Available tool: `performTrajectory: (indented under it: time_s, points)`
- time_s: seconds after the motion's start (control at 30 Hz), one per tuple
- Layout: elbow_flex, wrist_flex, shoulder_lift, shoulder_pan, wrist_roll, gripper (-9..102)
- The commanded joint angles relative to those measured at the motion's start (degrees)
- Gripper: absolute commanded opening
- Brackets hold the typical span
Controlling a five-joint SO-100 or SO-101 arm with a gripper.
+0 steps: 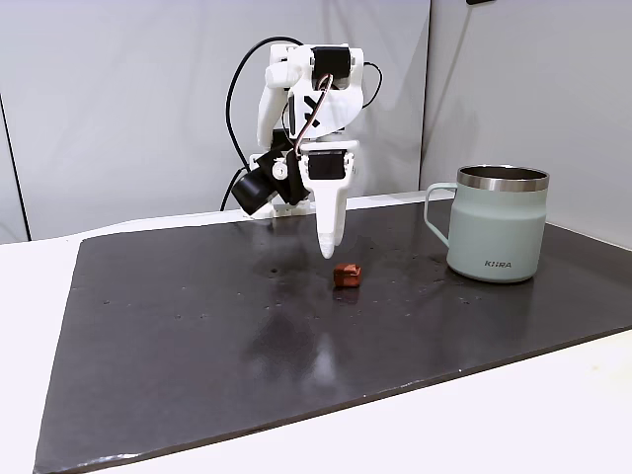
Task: Grasp a cube and put it in the cup.
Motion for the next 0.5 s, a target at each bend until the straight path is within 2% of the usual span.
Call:
performTrajectory:
  time_s: [0.0, 0.47]
  points:
    - [-4.75, 0.88, -0.88, 0.53, 0.0, 27]
    - [-10.81, 1.23, -7.12, -1.32, -1.14, 27]
